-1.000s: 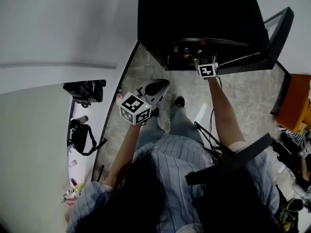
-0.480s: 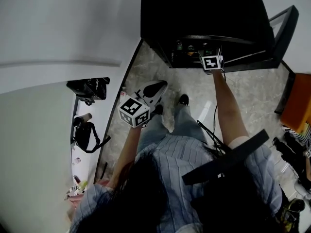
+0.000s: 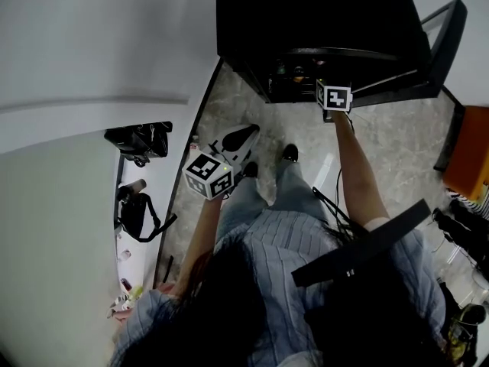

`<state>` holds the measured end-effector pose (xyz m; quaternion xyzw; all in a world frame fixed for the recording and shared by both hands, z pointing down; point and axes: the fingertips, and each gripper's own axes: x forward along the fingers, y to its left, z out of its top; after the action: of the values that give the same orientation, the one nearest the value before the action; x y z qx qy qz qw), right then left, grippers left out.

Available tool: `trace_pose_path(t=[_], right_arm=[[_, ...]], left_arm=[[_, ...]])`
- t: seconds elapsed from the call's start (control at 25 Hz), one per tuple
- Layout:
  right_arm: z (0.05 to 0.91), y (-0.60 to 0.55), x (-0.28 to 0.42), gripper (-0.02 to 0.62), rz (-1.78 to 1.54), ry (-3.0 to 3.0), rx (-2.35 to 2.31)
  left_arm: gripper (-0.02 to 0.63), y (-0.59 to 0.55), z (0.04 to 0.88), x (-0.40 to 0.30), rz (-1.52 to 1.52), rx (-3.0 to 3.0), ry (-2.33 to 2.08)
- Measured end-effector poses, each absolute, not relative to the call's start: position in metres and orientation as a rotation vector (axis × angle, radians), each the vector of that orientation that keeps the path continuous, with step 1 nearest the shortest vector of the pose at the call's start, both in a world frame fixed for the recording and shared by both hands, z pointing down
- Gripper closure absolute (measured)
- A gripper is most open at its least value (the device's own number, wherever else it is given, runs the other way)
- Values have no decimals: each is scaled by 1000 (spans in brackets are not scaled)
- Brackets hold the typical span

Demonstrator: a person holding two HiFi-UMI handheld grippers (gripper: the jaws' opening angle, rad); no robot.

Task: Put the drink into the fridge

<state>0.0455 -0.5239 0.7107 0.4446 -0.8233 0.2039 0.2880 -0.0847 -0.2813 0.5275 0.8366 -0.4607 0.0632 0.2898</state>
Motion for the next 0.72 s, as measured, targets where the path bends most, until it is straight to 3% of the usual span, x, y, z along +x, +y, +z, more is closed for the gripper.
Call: trace_pose_path(t=[0.72], right_arm=[[656,-372,47,299,785,-2336,1236]], left_arm=[[598,-250,531,-86,179,2311,-1081]])
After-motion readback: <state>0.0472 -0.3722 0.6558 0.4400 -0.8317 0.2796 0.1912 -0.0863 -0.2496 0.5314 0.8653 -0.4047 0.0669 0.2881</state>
